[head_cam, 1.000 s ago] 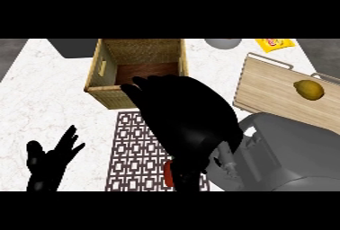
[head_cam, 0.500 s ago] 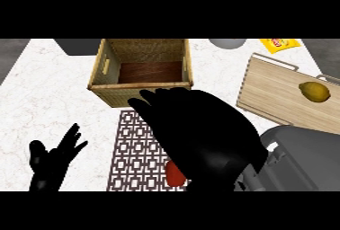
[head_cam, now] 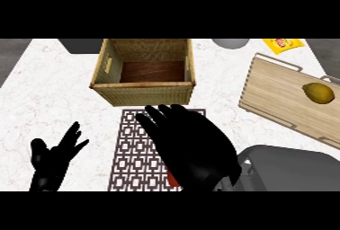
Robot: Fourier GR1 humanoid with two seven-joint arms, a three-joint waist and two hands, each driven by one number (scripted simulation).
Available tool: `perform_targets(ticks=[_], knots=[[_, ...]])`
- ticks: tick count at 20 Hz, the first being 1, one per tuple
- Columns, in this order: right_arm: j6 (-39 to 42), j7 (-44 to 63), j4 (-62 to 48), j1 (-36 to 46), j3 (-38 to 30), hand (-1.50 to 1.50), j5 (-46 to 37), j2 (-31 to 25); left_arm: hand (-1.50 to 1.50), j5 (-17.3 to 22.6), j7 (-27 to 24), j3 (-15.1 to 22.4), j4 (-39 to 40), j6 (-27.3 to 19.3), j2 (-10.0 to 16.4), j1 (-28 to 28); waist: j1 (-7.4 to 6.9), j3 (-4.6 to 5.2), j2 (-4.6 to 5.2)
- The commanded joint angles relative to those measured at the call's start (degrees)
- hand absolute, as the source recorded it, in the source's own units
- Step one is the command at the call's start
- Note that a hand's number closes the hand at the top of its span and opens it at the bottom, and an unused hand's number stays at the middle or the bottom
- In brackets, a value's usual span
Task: Pick the bell pepper from the placemat and place it in the basket
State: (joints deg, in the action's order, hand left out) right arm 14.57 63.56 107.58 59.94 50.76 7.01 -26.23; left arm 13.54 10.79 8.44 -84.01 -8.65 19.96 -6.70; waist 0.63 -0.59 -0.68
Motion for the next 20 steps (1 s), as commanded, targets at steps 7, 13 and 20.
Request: perform_targets(ticks=[7,13,20], knots=[[-1.59,5.63,-3.61,-7.43,7.65,-1.50,-9.28,3.97,0.00,-0.57,3.53,0.04,3.98,0.48,-0.52,0.43,-0.17,0.64,0.62],[-3.48,1.77,-3.71,-14.13,8.99,-1.50,-16.03,4.12,0.00,-1.63,5.06,0.40,0.67,-0.02,-0.84,-1.18,-0.50,0.58,0.57],[-3.56,-3.23,-8.73,-18.16,9.89,-1.50,-22.77,5.79,0.00,0.25,1.61,-2.82,4.58,4.29,0.39,-0.67,-0.75,0.61,0.68]])
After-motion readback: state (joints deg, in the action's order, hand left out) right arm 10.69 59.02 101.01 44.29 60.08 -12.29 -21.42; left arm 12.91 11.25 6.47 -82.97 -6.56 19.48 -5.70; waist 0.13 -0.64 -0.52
